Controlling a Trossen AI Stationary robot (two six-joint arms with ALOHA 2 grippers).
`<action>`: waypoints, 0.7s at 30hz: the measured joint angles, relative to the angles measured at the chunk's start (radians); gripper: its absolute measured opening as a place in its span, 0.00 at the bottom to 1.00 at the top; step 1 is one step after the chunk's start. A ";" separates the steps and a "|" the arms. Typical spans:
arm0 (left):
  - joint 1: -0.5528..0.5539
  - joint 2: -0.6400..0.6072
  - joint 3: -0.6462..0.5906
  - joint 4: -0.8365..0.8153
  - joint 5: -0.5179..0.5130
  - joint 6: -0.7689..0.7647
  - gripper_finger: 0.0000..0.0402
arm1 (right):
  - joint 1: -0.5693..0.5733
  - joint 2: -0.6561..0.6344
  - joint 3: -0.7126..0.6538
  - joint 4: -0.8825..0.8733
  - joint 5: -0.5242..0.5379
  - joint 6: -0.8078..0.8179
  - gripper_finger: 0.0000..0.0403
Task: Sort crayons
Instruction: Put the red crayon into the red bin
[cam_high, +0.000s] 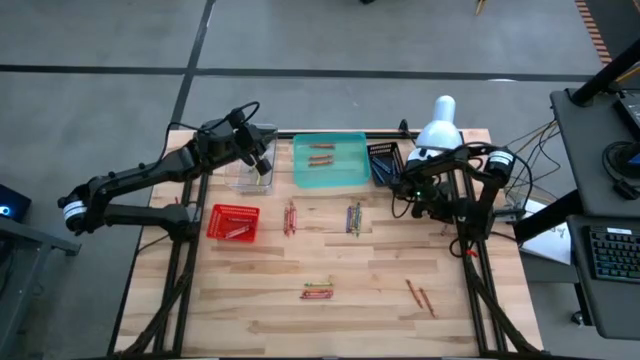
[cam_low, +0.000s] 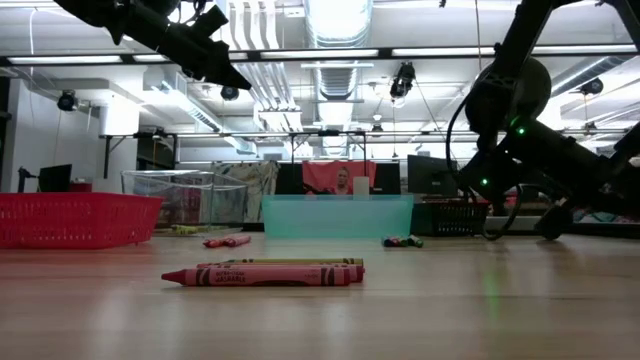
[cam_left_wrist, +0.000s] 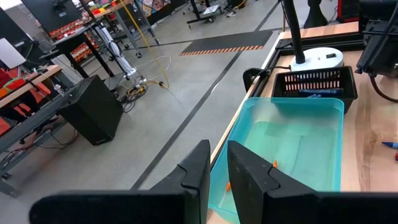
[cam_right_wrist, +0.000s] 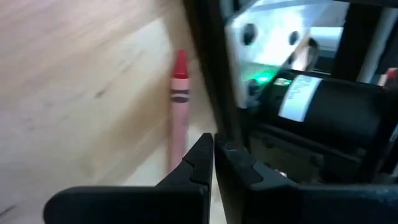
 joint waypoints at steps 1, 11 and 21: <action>0.000 0.000 0.000 0.000 0.000 0.000 0.10 | 0.000 0.000 0.000 0.008 0.000 0.000 0.02; 0.000 0.000 0.000 0.000 0.000 -0.002 0.10 | 0.000 -0.004 -0.003 0.000 0.006 -0.016 0.02; 0.000 0.000 0.000 -0.011 0.000 -0.014 0.10 | 0.011 0.000 -0.009 0.040 -0.021 -0.002 0.02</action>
